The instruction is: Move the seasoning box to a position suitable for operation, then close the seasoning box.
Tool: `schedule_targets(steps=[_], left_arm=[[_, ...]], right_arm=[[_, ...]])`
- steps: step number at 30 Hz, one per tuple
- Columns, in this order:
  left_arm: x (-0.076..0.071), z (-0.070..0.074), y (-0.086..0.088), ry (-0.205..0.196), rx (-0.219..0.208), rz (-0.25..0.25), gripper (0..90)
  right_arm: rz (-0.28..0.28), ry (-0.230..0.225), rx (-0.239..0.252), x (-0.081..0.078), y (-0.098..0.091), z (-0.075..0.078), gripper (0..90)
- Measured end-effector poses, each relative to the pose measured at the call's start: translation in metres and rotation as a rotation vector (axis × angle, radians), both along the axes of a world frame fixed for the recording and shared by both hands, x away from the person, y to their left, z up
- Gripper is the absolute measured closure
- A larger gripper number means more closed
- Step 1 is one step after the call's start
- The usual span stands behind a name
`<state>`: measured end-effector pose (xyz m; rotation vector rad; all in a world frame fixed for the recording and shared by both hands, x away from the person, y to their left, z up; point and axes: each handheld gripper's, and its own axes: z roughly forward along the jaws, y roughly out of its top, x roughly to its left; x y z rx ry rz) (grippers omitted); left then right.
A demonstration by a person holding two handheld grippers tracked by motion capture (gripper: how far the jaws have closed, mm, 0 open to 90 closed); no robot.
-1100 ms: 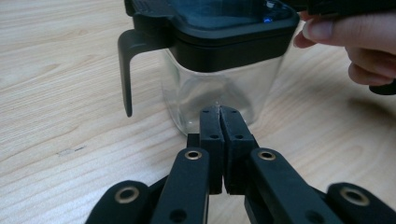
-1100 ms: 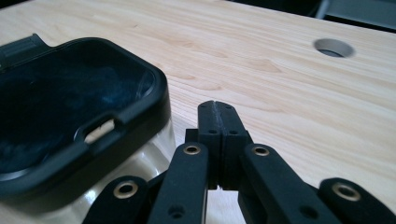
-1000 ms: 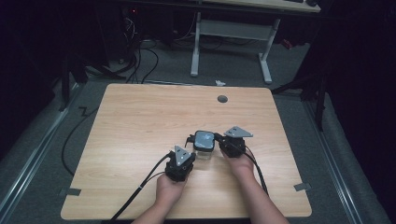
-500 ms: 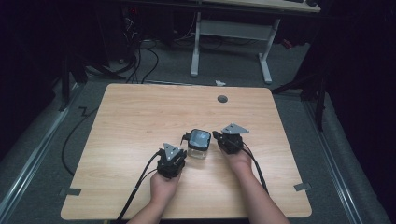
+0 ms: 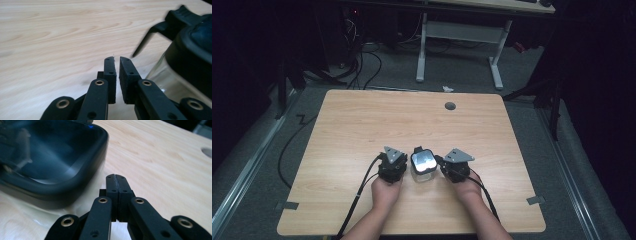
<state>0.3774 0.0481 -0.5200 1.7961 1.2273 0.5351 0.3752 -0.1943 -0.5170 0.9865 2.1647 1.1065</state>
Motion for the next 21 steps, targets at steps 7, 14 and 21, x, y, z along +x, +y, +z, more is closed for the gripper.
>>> schedule_targets(steps=[7,14,21], left_arm=[[-0.036,0.006,0.027,-0.043,0.029,-0.033,76.3],[-0.038,-0.003,0.083,0.016,0.087,-0.036,54.1],[-0.053,-0.001,0.109,-0.006,0.064,-0.009,45.2]], right_arm=[[-0.1,0.023,0.061,-0.036,-0.019,-0.002,86.9],[-0.261,0.038,0.057,-0.064,-0.073,0.0,55.2],[-0.341,0.043,0.079,-0.073,-0.099,0.001,39.2]])
